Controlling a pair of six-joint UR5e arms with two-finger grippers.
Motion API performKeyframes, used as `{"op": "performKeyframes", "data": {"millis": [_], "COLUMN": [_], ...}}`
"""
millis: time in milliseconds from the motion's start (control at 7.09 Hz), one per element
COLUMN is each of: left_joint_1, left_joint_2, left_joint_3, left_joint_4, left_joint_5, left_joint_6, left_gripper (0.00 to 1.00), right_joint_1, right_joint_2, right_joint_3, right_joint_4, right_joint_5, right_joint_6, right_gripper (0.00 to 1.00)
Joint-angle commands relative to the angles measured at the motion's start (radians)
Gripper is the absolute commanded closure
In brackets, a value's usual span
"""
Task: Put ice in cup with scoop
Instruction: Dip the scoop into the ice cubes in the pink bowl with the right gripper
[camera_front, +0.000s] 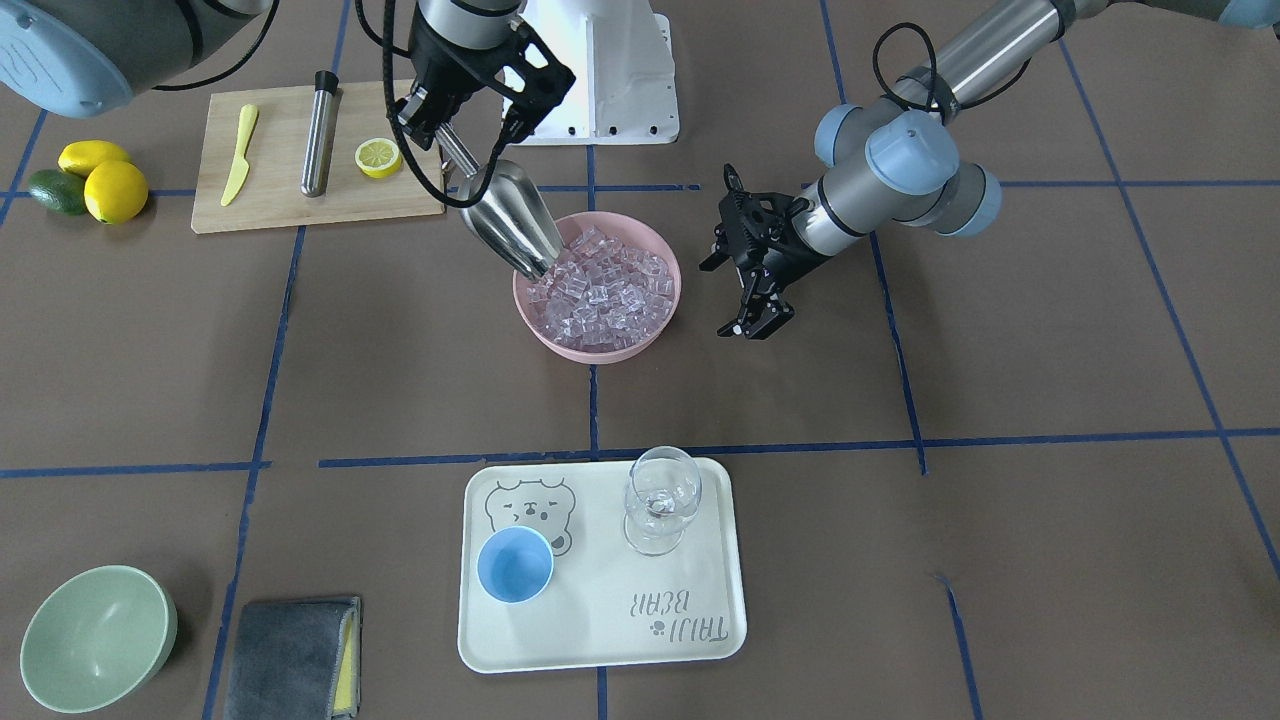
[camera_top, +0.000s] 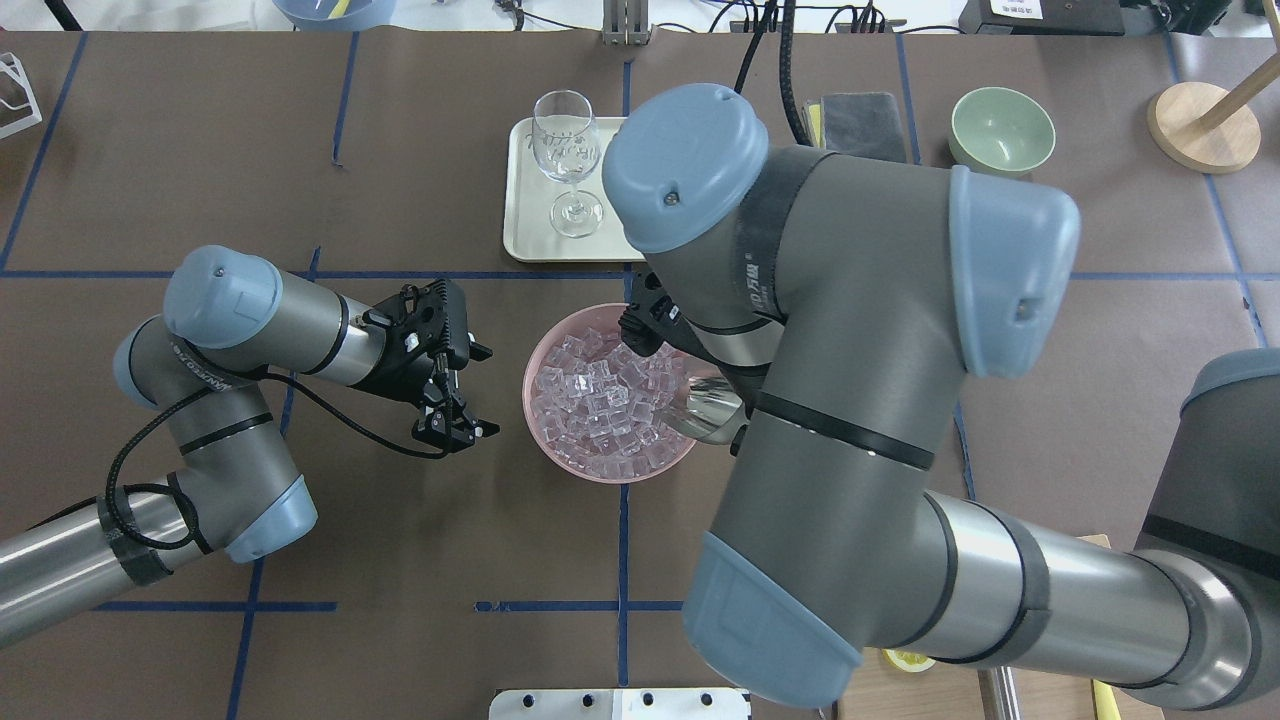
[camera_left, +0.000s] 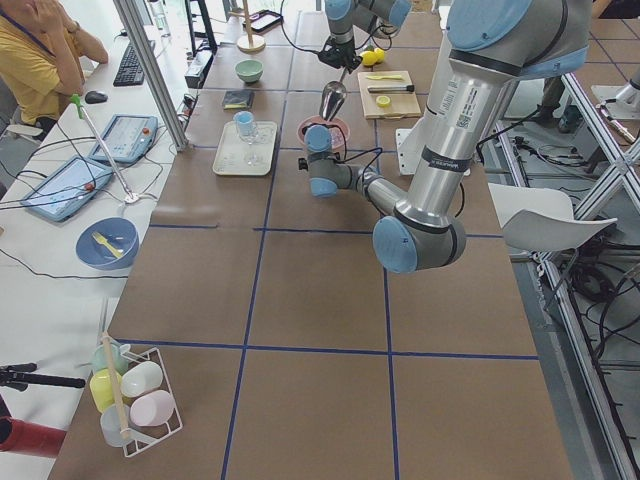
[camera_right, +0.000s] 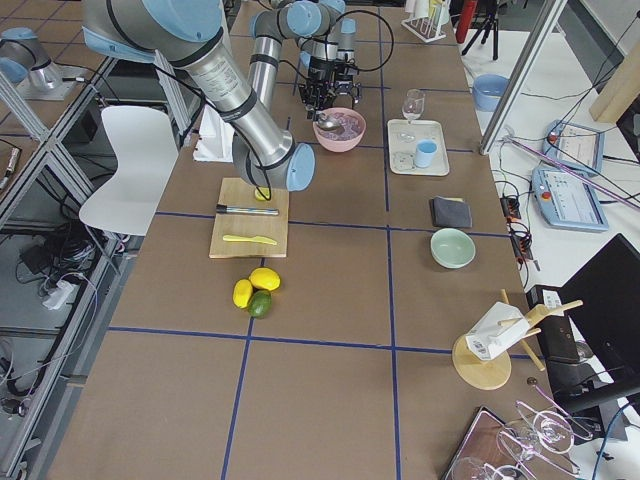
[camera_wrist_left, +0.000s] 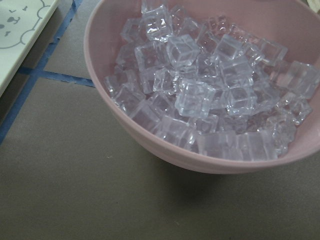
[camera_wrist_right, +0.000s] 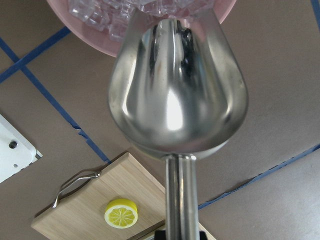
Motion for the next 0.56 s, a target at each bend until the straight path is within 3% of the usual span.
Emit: {"op": "performKeyframes", "data": {"millis": [0, 282, 423], "left_joint_1": [0.001, 0.005, 0.007], "left_joint_2": [-0.01, -0.012, -0.012], "left_joint_3": [0.001, 0.011, 0.014], "left_joint_4": [0.001, 0.0, 0.0], "left_joint_5": [0.002, 0.011, 0.016], "left_joint_6": [-0.002, -0.002, -0.002], "left_gripper": [0.0, 0.0, 0.0], "right_joint_1": [0.0, 0.0, 0.0], "right_joint_2": [0.028, 0.042, 0.077], "right_joint_3": [-0.056, -0.065, -0.124], "right_joint_4": [-0.025, -0.057, -0.056], "right_joint_5": [-0.003, -0.008, 0.0], "right_joint_6": [-0.029, -0.045, -0.062], "right_gripper": [1.0, 1.0, 1.0]}}
